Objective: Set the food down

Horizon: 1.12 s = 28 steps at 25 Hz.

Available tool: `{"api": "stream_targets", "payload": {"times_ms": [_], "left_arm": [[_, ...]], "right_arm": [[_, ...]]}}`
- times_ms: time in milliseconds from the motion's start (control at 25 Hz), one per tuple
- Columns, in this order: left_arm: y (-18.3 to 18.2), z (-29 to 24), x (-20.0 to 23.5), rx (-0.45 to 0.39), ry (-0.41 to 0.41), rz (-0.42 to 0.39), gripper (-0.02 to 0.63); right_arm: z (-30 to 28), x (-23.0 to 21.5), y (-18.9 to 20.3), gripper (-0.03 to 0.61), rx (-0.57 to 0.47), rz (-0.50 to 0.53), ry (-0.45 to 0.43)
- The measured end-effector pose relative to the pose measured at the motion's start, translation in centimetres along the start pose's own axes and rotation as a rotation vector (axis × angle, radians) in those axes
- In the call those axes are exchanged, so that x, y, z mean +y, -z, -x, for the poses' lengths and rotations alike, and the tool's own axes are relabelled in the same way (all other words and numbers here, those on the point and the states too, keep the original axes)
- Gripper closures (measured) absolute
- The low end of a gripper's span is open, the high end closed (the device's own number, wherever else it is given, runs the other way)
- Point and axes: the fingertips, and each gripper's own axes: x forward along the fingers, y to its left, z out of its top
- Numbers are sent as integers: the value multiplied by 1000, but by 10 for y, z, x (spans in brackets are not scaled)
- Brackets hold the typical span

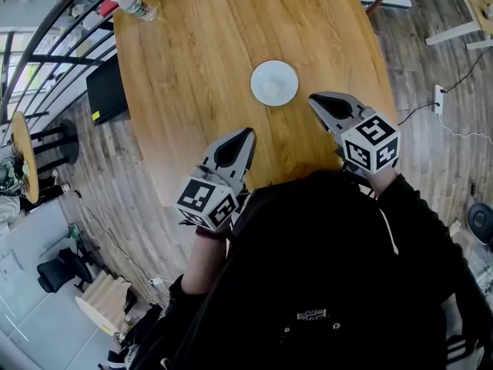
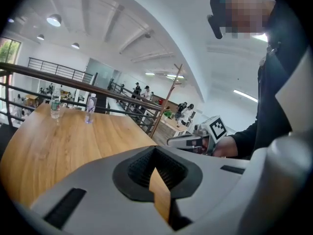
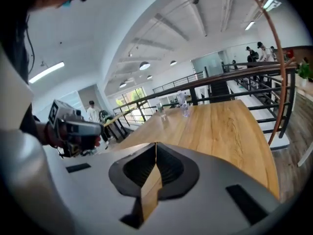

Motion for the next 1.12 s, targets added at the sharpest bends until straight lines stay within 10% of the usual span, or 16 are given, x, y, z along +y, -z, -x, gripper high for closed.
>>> {"api": "stream_targets", "payload": {"times_ms": [560,1120], "left_arm": [[-68,-13,-20,-126,147,-126,609],[-97,-10,-27,-172,176,-152,609]], "right_arm": [[194,-20,-193,561,-479,145,155],[163,7,-179,561,-423,169,64]]}}
